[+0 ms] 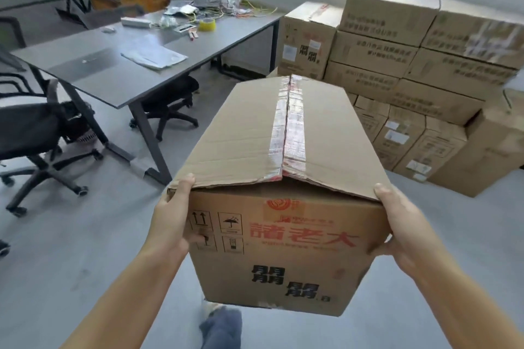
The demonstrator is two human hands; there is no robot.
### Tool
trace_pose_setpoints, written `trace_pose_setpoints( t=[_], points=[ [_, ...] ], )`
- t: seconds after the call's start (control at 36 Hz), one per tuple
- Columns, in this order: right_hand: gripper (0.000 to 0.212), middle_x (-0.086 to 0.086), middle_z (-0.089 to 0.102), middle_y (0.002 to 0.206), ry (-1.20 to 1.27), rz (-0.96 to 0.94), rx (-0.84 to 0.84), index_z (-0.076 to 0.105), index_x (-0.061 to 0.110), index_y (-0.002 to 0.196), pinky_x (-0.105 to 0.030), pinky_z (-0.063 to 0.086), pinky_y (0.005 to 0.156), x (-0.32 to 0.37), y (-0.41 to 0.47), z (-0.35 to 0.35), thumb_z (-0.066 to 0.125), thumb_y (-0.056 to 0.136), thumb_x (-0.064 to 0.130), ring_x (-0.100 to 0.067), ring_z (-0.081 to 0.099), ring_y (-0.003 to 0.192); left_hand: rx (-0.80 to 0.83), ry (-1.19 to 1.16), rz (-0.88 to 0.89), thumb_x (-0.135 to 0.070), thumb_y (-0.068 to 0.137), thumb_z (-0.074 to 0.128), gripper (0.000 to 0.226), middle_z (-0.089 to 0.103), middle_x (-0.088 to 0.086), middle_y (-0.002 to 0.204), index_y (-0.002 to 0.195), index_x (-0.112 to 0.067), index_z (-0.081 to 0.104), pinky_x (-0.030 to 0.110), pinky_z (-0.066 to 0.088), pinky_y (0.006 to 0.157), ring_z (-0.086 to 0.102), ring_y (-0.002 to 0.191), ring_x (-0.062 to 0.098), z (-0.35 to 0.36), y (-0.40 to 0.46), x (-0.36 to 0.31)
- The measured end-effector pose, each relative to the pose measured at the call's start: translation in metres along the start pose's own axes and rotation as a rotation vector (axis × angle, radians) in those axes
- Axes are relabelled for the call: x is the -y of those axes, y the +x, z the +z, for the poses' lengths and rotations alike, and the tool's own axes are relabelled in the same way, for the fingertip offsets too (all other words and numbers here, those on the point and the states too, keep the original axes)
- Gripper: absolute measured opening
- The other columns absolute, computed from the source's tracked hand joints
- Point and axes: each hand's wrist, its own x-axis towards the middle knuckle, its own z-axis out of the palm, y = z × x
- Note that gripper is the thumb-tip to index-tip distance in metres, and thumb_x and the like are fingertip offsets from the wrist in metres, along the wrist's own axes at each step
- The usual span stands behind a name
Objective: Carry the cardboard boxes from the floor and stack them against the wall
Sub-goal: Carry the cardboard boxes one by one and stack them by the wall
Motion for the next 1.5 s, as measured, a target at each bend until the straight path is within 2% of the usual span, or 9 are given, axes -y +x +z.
trace_pose_setpoints(
  t=[0.28,0.56,0.64,0.81,0.89,1.0,1.11,1.33,1.5],
  points=[
    [0.024,0.008,0.066,0.094,0.002,-0.135,-0.045,0.062,0.042,0.108,-0.049,0.044,0.062,0.107,0.171,0.098,0.041,0.099,0.034,-0.017,0.061,0.081,0.078,-0.064,0.079,-0.044,0.094,0.049,0.027,0.060,-0.011,0.091,0.116,-0.030,0.056,0.062,0.049,0.082,0.058,0.083,0.012,0.080,0.174,-0.110],
    [0.028,0.005,0.067,0.108,0.023,-0.286,-0.093,0.058,0.045,0.119,-0.043,0.045,0.058,0.236,0.330,0.164,0.043,0.096,0.039,-0.023,0.063,0.090,0.191,-0.122,0.173,-0.053,0.081,0.060,0.029,0.064,-0.001,0.107,0.100,-0.031,0.059,0.062,0.050,0.077,0.059,0.100,0.021,0.180,0.332,-0.240],
    [0.036,0.005,0.066,0.115,0.025,-0.348,-0.076,0.055,0.047,0.123,-0.044,0.047,0.056,0.274,0.381,0.175,0.047,0.088,0.047,-0.024,0.064,0.096,0.204,-0.146,0.207,-0.056,0.076,0.060,0.030,0.064,0.002,0.114,0.098,-0.035,0.060,0.060,0.052,0.073,0.060,0.103,0.025,0.219,0.374,-0.273],
    [0.069,0.004,0.063,0.120,0.061,-0.477,-0.081,0.051,0.045,0.129,-0.041,0.047,0.052,0.358,0.502,0.185,0.051,0.062,0.059,-0.026,0.061,0.104,0.204,-0.213,0.323,-0.046,0.088,0.054,0.016,0.061,-0.008,0.096,0.099,-0.034,0.056,0.067,0.046,0.081,0.057,0.083,0.015,0.322,0.453,-0.338],
    [0.057,0.006,0.064,0.111,0.104,-0.534,-0.066,0.054,0.043,0.126,-0.042,0.047,0.054,0.400,0.560,0.186,0.050,0.070,0.052,-0.022,0.060,0.096,0.215,-0.254,0.353,-0.046,0.089,0.054,0.032,0.061,-0.008,0.105,0.116,-0.030,0.056,0.059,0.048,0.072,0.057,0.086,0.014,0.376,0.490,-0.369],
    [0.030,0.007,0.062,0.100,0.173,-0.570,-0.087,0.057,0.040,0.120,-0.042,0.047,0.053,0.449,0.638,0.180,0.047,0.093,0.038,-0.017,0.058,0.084,0.257,-0.265,0.419,-0.045,0.090,0.052,0.022,0.061,-0.011,0.093,0.107,-0.031,0.058,0.041,0.045,0.063,0.056,0.080,0.010,0.447,0.539,-0.414],
    [0.033,0.004,0.061,0.101,0.192,-0.592,-0.109,0.056,0.036,0.125,-0.034,0.042,0.050,0.490,0.704,0.175,0.046,0.094,0.034,-0.016,0.056,0.084,0.257,-0.277,0.453,-0.042,0.090,0.054,0.016,0.059,-0.009,0.085,0.098,-0.028,0.056,0.039,0.043,0.061,0.055,0.074,0.013,0.514,0.583,-0.450],
    [0.042,0.003,0.055,0.093,0.161,-0.589,-0.231,0.047,0.035,0.136,-0.029,0.042,0.044,0.535,0.833,0.171,0.050,0.094,0.038,-0.022,0.053,0.072,0.353,-0.217,0.469,-0.050,0.084,0.058,0.042,0.062,-0.005,0.104,0.119,-0.026,0.056,0.046,0.054,0.061,0.059,0.092,0.020,0.627,0.695,-0.493],
    [0.042,-0.001,0.055,0.127,0.135,-0.519,-0.336,0.047,0.037,0.136,-0.036,0.048,0.036,0.563,0.945,0.178,0.047,0.094,0.041,-0.032,0.056,0.108,0.412,-0.108,0.452,-0.053,0.083,0.059,0.047,0.057,0.002,0.107,0.118,-0.021,0.053,0.053,0.055,0.059,0.058,0.086,0.025,0.720,0.794,-0.521]
  ],
)
